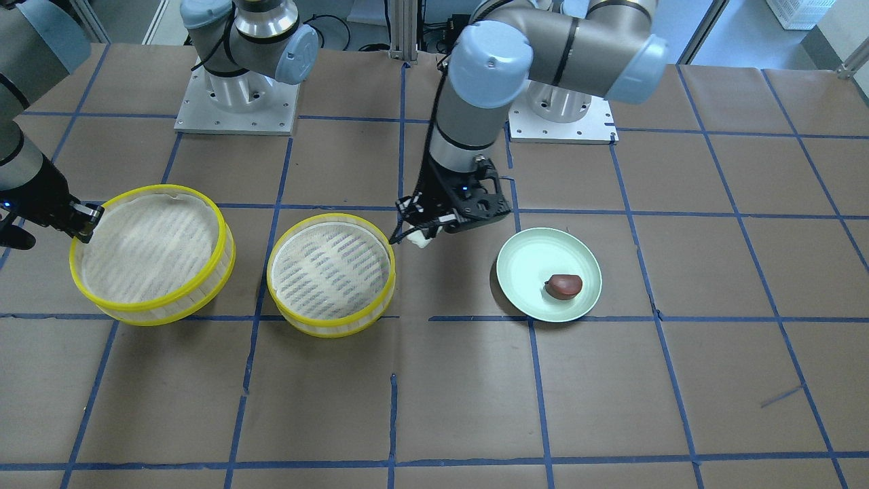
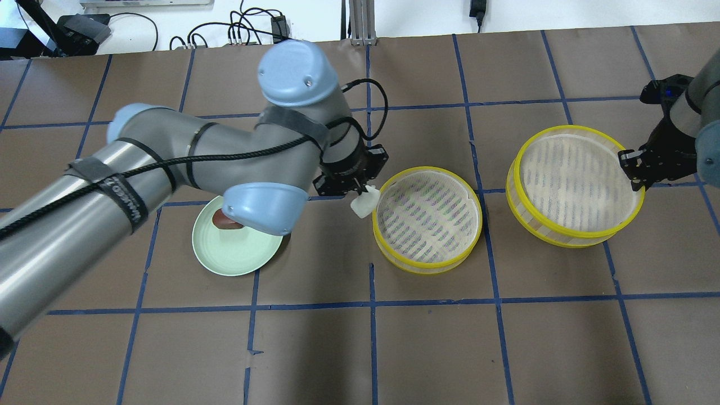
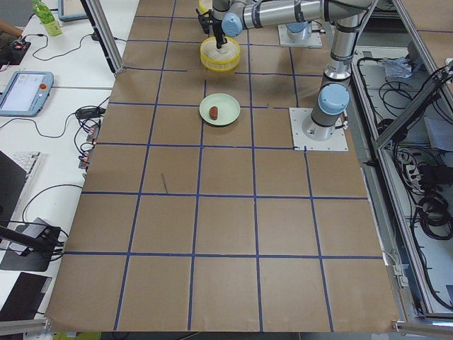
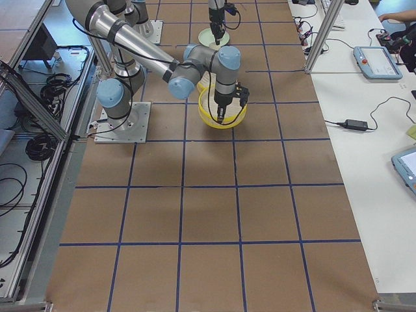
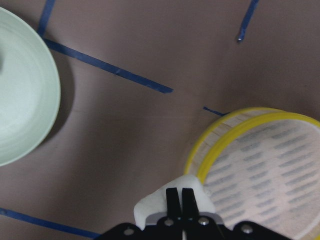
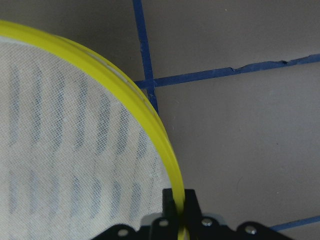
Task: Place buns in different layers of steamer
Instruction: 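Carry the white bun with the left gripper over the lower steamer tier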
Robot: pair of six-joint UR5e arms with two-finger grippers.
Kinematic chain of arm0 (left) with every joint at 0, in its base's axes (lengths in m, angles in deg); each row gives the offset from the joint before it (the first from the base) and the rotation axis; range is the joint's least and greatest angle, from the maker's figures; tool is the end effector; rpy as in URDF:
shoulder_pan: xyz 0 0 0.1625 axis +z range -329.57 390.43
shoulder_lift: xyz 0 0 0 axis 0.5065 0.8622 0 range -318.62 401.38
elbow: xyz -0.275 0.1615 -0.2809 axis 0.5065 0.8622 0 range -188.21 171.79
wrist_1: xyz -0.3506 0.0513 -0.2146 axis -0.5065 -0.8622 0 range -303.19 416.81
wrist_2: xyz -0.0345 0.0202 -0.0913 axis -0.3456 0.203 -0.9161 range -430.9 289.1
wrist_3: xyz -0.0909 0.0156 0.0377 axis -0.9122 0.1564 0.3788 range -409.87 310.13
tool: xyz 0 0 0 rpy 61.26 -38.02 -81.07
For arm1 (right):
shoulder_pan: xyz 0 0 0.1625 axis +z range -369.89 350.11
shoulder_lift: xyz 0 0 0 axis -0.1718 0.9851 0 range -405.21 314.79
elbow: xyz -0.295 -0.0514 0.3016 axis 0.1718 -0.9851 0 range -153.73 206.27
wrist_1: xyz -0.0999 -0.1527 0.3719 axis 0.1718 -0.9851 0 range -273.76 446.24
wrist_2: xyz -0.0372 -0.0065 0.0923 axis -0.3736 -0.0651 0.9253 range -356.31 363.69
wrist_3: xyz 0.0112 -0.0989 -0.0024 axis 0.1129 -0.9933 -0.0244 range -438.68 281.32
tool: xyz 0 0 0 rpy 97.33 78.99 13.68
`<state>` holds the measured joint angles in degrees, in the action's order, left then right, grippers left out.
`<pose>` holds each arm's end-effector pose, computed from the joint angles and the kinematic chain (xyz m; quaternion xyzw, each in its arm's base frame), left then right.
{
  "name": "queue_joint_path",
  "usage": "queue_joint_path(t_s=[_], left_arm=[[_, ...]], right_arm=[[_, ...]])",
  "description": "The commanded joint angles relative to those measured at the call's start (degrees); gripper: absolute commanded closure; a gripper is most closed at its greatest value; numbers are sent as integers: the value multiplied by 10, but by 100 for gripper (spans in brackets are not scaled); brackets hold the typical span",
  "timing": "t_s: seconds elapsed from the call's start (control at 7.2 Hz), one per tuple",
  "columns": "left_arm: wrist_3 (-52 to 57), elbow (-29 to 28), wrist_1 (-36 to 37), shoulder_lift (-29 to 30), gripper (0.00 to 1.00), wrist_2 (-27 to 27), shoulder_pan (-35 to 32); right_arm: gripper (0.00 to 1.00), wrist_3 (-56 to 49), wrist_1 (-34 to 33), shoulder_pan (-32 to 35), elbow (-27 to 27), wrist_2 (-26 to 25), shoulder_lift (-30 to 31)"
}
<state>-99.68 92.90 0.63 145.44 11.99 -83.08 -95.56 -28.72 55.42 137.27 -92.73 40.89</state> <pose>-0.3618 -0.4661 0.3252 0.2219 -0.9702 0.0235 0.0946 -0.0914 -0.4912 0.3225 -0.0680 -0.9961 -0.0194 0.0524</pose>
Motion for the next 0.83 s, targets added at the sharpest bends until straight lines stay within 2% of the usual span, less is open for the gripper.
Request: queue_joint_path(t_s=[0.0,0.14,0.28,0.42,0.69], left_arm=[[-74,-2,96,62,99,-1,-41],[-101,-1,96,82,94,-4,-45],[-98,-1,95,94,8,-4,-51],[-91,-2,97,91,0,-4,-52],[-54,-3,97,80,0,3,-51]], right_arm=[[95,1,0,2,1,1,1],[97,1,1,2,1,0,2],[97,1,3,2,1,0,2],[97,1,4,3,2,1,2],[97,1,4,3,1,2,2]])
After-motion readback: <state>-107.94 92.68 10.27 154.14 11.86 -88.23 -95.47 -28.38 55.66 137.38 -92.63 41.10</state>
